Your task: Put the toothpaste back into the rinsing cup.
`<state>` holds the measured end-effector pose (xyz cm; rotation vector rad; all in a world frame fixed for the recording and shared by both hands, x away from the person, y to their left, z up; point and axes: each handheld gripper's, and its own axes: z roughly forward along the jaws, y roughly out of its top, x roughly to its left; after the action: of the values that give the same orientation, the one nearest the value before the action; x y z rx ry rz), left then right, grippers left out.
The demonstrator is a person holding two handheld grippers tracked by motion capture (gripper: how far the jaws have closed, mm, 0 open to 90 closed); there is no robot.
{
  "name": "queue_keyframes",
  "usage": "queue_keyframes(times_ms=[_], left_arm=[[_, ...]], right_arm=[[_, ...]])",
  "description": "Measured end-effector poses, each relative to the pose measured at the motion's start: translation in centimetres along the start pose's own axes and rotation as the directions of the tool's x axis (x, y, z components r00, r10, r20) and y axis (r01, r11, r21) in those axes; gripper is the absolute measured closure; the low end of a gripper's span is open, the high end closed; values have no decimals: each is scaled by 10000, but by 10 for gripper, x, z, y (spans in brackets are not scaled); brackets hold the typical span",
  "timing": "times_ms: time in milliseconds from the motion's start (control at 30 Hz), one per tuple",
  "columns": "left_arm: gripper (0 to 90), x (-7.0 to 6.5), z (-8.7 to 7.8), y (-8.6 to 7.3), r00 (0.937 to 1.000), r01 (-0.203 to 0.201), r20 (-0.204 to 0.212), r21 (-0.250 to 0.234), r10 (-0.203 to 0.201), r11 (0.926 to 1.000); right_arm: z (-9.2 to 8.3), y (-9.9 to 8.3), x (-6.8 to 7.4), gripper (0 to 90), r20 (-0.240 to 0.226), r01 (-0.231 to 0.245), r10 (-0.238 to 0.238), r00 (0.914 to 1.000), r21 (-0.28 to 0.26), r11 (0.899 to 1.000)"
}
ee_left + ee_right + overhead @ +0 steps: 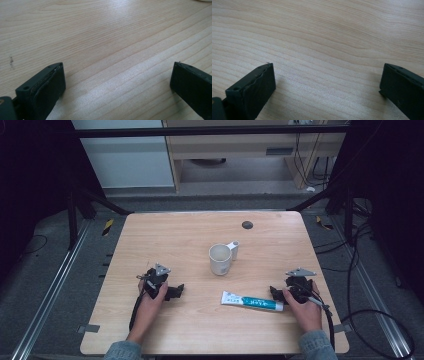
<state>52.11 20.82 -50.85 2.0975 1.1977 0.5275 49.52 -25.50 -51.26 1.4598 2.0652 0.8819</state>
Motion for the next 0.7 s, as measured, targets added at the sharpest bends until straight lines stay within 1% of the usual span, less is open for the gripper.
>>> queue_keyframes(times_ms=[133, 300, 367, 433, 467, 500, 533, 567, 600, 633, 667, 700], left_arm=[[0, 0, 0, 0, 10000, 7, 0, 2, -7, 10000], [0, 0, 0, 0, 10000, 6, -2, 6, -6, 10000], [0, 0, 0, 0, 10000, 9, -4, 7, -9, 10000], [0, 0, 0, 0, 10000, 29, -23, 5, -29, 10000], [0, 0, 0, 0, 10000, 31, -23, 7, -31, 10000], [0, 0, 0, 0, 10000, 31, -23, 7, -31, 10000], [0, 0, 0, 0, 10000, 33, -24, 3, -33, 10000], [0, 0, 0, 0, 10000, 33, -24, 3, -33, 10000], [0, -1, 0, 0, 10000, 53, -29, 0, -53, 10000], [0, -1, 0, 0, 10000, 53, -29, 0, -53, 10000], [0, -1, 0, 0, 10000, 52, -32, 0, -52, 10000], [0, -1, -1, 0, 10000, 28, -24, 22, -28, 10000]], right_arm=[[0, 0, 0, 4, -15, 19, -19, 10000, 4, 10000], [0, 0, -1, 5, -140, -12, 12, 9999, 23, 10000], [0, 0, -2, 14, -165, 68, -68, 9998, -4, 10000], [-2, -1, -3, 76, -278, 59, -63, 9996, -127, 9999], [-4, -2, -4, 111, -272, 161, -168, 9995, -260, 9995], [-4, -2, -4, 111, -272, 161, -168, 9995, -260, 9995], [-9, -1, -5, 153, -374, 184, -192, 9991, -224, 9996], [-9, -1, -5, 153, -374, 184, -192, 9991, -224, 9996], [-16, 4, -4, 161, -364, 485, -492, 9981, -219, 9986], [-16, 4, -4, 161, -364, 485, -492, 9981, -219, 9986], [-25, 10, -1, 159, -321, 711, -719, 9969, -266, 9971], [-28, 12, 1, 154, -340, 793, -803, 9962, -293, 9964]])
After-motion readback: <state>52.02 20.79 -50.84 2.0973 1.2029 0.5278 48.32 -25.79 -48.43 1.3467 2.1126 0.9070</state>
